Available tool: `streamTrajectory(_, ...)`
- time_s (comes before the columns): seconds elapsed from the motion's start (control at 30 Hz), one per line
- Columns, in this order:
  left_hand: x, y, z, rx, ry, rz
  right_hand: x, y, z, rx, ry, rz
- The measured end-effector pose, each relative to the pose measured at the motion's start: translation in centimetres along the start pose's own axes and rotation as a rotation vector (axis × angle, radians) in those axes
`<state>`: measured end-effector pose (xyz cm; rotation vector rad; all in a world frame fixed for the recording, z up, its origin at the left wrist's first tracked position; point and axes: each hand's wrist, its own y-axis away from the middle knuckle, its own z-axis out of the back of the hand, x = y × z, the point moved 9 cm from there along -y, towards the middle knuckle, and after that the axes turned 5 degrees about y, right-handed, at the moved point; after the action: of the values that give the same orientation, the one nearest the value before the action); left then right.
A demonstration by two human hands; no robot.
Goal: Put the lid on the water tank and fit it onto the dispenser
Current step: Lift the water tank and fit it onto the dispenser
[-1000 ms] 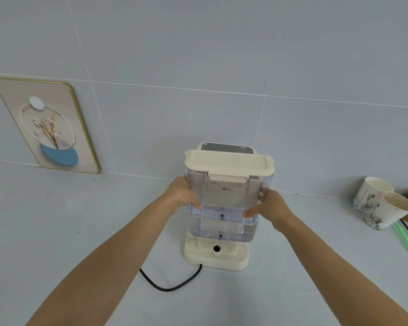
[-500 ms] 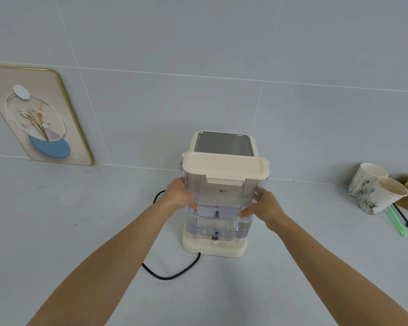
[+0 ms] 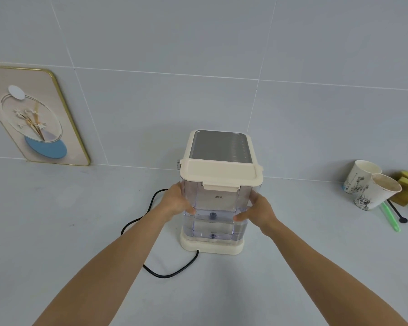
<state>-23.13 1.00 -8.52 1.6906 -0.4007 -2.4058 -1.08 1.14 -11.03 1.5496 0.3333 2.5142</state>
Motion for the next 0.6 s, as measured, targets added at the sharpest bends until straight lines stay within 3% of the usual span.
streamTrajectory(0.6, 0.4, 0.1, -0.4, 0.049, -0.062, -0.007, -1.1, -0.5, -0.6, 0.051, 0.083, -0.039)
